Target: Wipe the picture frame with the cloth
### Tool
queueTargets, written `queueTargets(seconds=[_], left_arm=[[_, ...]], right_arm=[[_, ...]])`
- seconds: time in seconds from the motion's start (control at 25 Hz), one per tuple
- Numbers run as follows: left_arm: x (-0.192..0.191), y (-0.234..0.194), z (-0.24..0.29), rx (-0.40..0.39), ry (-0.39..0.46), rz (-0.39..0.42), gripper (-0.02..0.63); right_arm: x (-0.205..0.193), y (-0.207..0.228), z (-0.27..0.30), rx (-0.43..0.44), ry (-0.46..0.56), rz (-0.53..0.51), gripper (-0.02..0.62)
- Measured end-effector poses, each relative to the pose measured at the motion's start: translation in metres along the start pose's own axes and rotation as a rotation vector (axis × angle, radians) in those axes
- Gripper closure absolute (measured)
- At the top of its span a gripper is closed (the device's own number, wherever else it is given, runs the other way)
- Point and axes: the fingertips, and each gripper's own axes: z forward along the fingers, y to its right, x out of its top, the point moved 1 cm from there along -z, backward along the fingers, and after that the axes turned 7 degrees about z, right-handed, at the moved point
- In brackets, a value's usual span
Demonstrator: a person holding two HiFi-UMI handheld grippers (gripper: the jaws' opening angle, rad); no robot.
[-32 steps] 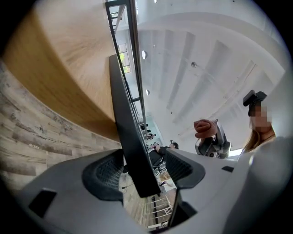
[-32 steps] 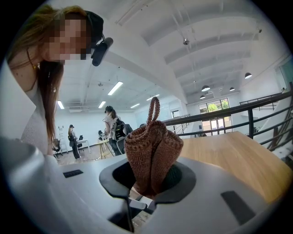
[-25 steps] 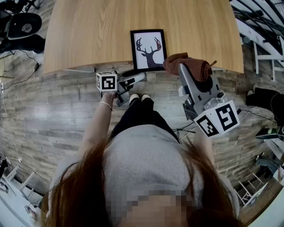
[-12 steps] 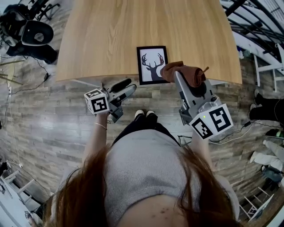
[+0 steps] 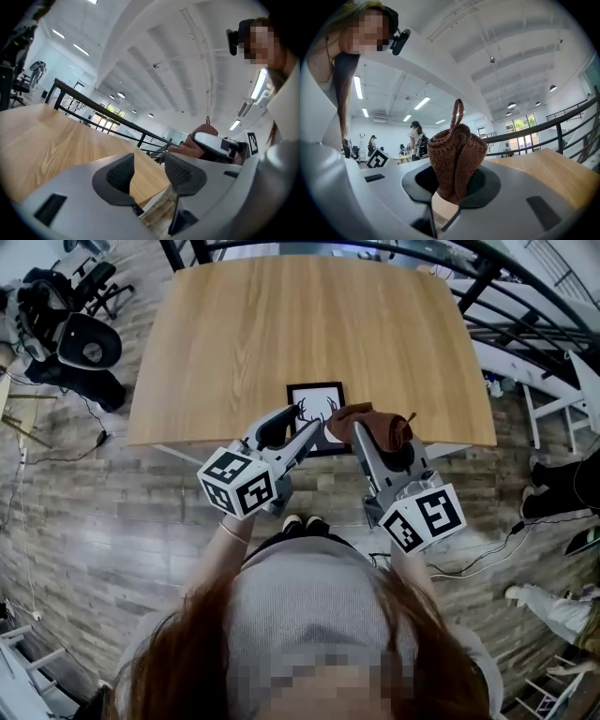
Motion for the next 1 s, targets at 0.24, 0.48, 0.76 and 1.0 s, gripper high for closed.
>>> queueTargets(seconds=[0.24, 0.48, 0.76, 1.0], left_arm=[[0.011, 0.006, 0.008, 0.05, 0.005, 0.037, 0.579], [0.024, 0.011, 0.008, 0.122, 0.04, 0.105, 0.597], [0.018, 0.019, 0.004, 0.175, 0.037, 0.123, 0.597], [0.016, 0.028, 0.007, 0.21, 0.052, 0.124, 0.597]], right_arm=[[0.0, -0.007, 0.005, -0.007, 0.011, -0.055, 0.499], [0.0, -0.013, 0.005, -0.006, 0.015, -0.098, 0.499], [-0.002, -0.014, -0.006, -0.002, 0.021, -0.074, 0.499], [-0.001, -0.007, -0.02, -0.004, 0.025, -0.056, 0.499]])
